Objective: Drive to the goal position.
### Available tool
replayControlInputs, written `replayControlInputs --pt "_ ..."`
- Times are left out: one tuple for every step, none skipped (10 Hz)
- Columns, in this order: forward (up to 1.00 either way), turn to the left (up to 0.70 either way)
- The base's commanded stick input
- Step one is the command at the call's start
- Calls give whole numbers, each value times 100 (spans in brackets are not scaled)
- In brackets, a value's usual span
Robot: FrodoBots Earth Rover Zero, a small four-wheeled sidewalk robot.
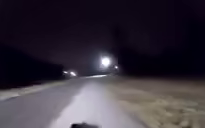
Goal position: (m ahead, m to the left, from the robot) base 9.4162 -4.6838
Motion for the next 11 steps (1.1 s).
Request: replayControlInputs --pt "70 0" --pt "70 0" --pt "70 0" --pt "70 0" --pt "70 0" --pt "70 0" --pt "70 0" --pt "70 0" --pt "70 0" --pt "70 0" --pt "70 0"
